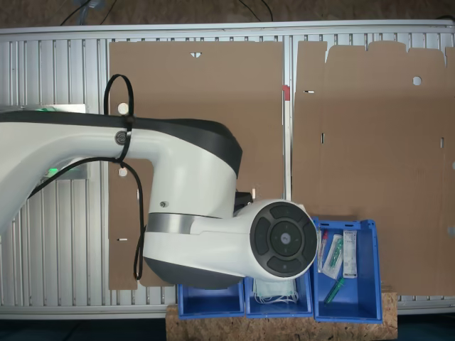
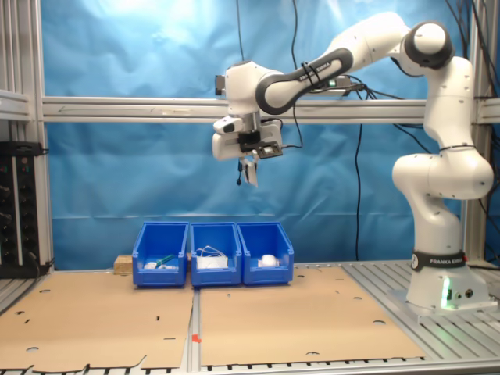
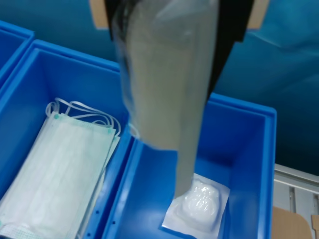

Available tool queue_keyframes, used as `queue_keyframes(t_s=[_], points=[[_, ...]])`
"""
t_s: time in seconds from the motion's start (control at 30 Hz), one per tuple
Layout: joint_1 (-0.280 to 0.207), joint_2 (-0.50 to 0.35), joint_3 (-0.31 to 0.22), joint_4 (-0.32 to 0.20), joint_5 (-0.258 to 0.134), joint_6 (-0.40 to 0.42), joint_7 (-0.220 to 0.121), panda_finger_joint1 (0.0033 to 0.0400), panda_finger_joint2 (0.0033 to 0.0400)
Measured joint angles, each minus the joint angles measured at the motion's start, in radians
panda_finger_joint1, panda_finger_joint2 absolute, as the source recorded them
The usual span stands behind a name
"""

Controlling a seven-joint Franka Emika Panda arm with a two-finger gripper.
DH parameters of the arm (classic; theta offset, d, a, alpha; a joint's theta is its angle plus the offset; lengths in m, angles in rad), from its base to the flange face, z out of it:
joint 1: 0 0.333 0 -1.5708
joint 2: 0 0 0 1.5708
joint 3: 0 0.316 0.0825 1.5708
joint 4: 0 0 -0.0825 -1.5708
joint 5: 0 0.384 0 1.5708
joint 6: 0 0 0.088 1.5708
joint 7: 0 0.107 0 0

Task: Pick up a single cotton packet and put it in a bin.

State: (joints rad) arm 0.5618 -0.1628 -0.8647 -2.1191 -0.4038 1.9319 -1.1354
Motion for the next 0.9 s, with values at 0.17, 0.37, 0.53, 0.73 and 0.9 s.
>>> queue_keyframes(t_s=[0.17, 0.37, 0.53, 0.73, 0.9], points=[[0.000, -0.027, -0.032, -0.047, -0.044, 0.022, -0.001, 0.0053, 0.0053], [0.002, -0.041, -0.073, -0.100, -0.103, 0.061, -0.006, 0.0053, 0.0053], [0.006, -0.043, -0.096, -0.118, -0.137, 0.083, -0.016, 0.0053, 0.0053], [0.013, -0.043, -0.122, -0.135, -0.189, 0.130, -0.020, 0.0053, 0.0053], [0.015, -0.040, -0.141, -0.153, -0.224, 0.178, -0.022, 0.0053, 0.0053]])
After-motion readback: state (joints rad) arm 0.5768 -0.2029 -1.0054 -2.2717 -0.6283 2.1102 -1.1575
